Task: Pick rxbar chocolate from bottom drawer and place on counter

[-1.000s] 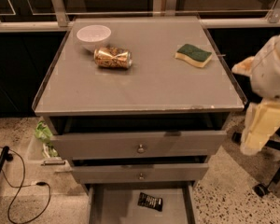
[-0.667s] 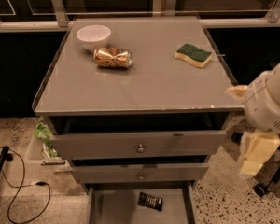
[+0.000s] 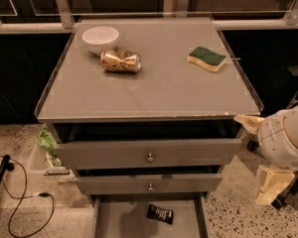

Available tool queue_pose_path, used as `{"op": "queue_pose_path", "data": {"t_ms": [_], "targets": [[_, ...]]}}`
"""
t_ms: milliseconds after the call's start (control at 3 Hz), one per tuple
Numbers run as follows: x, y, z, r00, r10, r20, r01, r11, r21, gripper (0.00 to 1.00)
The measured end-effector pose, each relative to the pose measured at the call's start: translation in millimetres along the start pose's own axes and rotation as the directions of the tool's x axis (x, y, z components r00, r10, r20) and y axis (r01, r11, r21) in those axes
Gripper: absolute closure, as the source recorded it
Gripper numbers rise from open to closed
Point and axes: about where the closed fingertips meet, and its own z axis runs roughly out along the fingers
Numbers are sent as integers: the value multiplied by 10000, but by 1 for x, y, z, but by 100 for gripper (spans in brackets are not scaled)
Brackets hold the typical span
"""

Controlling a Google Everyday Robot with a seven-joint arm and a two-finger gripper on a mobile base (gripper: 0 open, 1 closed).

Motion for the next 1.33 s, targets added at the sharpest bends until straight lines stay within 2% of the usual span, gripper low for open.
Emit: {"op": "queue_pose_path", "data": {"t_ms": [333,667,1000,1333], "targets": [[0,0,0,10000,-1,1,1,10000,-4,0],[2,3,9,9998,82,164,-78,9997,-231,0],[15,15,52,9956,507,787,-458,9970,-628,0],[35,26,116,9812,1209,1505,-1069,9894,-981,0]]}}
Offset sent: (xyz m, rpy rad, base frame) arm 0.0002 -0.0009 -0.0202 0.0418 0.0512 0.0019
